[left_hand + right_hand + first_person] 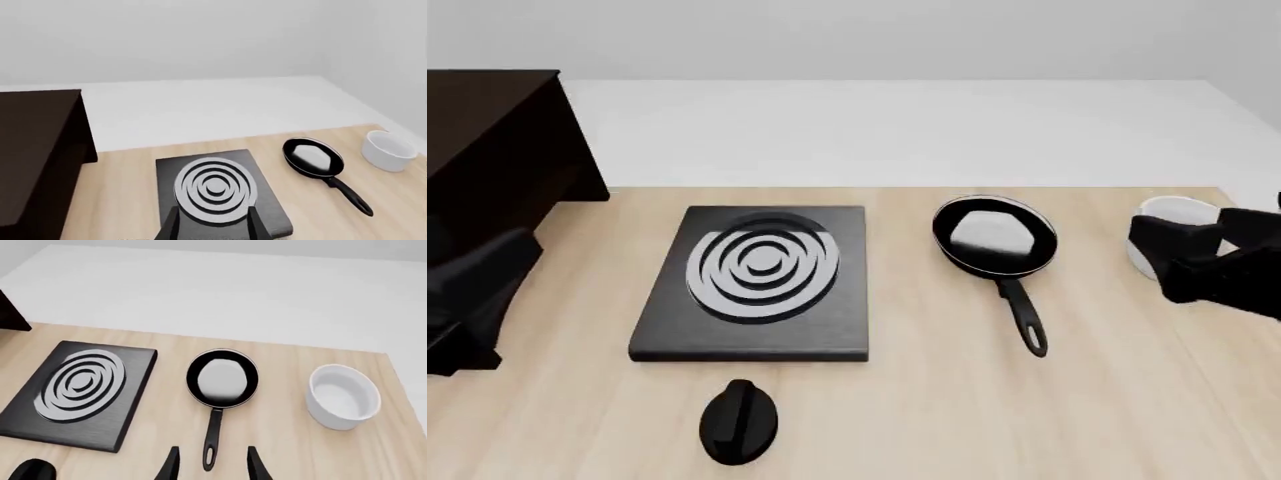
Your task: Put the frying pan on the cabinet shelf.
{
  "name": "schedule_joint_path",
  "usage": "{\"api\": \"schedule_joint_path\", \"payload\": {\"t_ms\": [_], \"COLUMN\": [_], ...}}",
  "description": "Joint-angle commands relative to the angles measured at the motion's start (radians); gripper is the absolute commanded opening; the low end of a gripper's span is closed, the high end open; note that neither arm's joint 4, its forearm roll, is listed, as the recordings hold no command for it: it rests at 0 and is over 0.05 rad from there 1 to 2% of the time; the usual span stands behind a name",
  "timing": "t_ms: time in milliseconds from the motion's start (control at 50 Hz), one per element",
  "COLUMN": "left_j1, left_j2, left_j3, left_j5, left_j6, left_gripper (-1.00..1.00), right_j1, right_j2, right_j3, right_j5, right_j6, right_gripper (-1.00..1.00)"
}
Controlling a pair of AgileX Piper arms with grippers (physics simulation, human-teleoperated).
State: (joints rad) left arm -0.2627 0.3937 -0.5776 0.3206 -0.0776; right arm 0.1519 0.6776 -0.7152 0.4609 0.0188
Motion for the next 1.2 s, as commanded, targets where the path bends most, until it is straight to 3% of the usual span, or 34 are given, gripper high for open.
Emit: {"api": "schedule_joint_path", "payload": {"t_ms": [20,120,220,420,560,860,1200], "left_j1": [-0.040,-0.037,-0.036,-0.064,-0.060,-0.076,-0.072], "left_j2": [0.003,0.018,0.003,-0.003,0.001,0.003,0.000], "left_j3": [-0.009,-0.042,-0.054,-0.073,-0.072,-0.061,-0.047], "left_j5": [0.020,0.027,0.042,0.061,0.061,0.060,0.048], "left_j6": [0.020,0.018,0.008,-0.013,-0.028,-0.017,-0.015], "left_gripper": [1.00,1.00,1.00,1.00,1.00,1.00,1.00], "right_j1": [0.021,0.001,-0.009,-0.003,-0.042,-0.033,-0.015], "right_j2": [0.196,0.258,0.339,0.511,0.612,0.799,0.889], "right_j3": [-0.088,-0.098,-0.114,-0.146,-0.178,-0.225,-0.179], "right_j5": [0.071,0.057,0.032,-0.001,-0.044,-0.112,-0.174], "right_j6": [0.000,0.049,0.001,-0.021,-0.036,-0.034,-0.025], "right_gripper": [1.00,1.00,1.00,1.00,1.00,1.00,1.00]}}
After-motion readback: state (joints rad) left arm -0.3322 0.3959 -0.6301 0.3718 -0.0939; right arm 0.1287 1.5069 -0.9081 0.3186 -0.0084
